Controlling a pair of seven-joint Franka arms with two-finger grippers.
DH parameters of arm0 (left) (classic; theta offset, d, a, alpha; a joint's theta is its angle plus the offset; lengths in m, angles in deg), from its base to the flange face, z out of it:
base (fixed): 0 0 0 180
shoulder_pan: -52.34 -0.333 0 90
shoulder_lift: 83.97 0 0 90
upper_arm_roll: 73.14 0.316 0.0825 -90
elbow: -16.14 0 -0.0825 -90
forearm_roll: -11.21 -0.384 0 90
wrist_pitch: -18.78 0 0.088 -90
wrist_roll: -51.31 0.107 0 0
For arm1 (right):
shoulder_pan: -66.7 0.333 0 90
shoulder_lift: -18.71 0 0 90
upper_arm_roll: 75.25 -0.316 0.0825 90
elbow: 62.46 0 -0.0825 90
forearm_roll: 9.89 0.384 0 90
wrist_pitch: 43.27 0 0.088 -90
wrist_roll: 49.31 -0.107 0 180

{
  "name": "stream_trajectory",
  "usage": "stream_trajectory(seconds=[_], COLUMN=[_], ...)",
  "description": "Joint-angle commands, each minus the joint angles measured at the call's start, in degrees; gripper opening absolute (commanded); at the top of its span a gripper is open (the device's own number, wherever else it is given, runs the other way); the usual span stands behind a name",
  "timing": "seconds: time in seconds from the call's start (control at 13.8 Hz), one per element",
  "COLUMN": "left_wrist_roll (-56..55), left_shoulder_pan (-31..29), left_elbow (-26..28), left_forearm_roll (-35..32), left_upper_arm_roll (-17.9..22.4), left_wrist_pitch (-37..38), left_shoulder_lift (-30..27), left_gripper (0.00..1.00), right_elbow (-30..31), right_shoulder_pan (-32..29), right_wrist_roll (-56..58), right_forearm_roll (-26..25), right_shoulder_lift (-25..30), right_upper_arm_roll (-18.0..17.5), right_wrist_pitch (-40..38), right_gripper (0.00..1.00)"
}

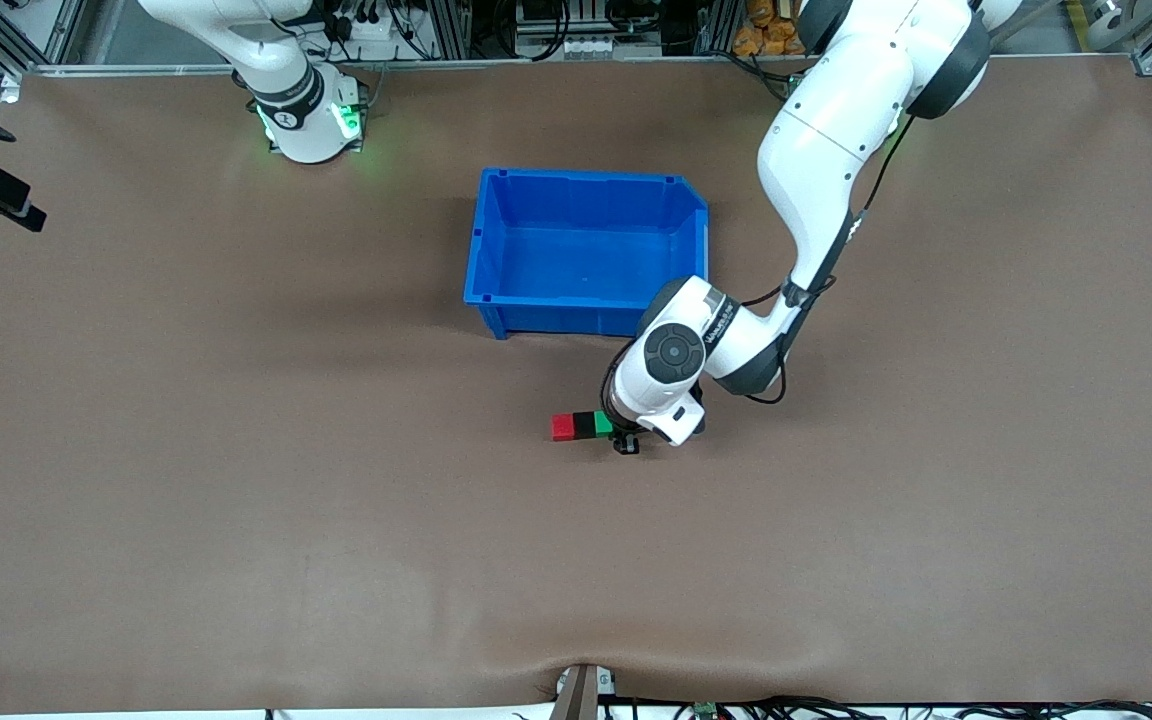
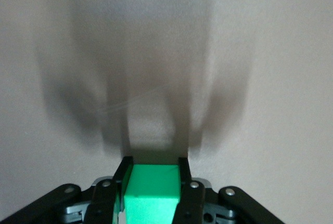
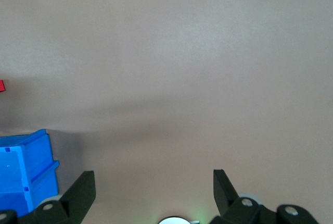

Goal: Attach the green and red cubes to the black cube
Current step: 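Press the green cube against the black cube with the left gripper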

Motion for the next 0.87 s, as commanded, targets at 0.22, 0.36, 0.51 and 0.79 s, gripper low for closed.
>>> stream_trajectory(seconds=[0.22,0.36,0.51,0.79], left_wrist_roll=[4.21,5.89,6.16,5.98], left_shoulder_pan=[0.86,0.51,0.42,0.15], left_elbow=[-1.47,-1.47,-1.47,-1.90], left_forearm_roll=[0.15,0.24,0.24,0.41], left_upper_arm_roll=[0.65,0.56,0.56,0.65], left_wrist_pitch=[-0.64,-0.73,-0.73,-0.65], left_shoulder_lift=[0.78,0.60,0.60,0.34], left_gripper=[0.00,0.00,0.00,0.00], right_elbow=[-0.74,-0.74,-0.74,-0.74], right_shoulder_pan=[-0.09,-0.09,-0.17,-0.09], right_wrist_roll=[0.12,0.03,0.03,0.03], right_forearm_roll=[-0.67,-0.67,-0.49,-0.49], right_shoulder_lift=[-0.27,-0.35,-0.35,-0.35], right_upper_arm_roll=[0.12,0.12,0.12,0.12], right_wrist_pitch=[-0.66,-0.83,-0.83,-0.83], right_gripper=[1.00,1.00,1.00,1.00])
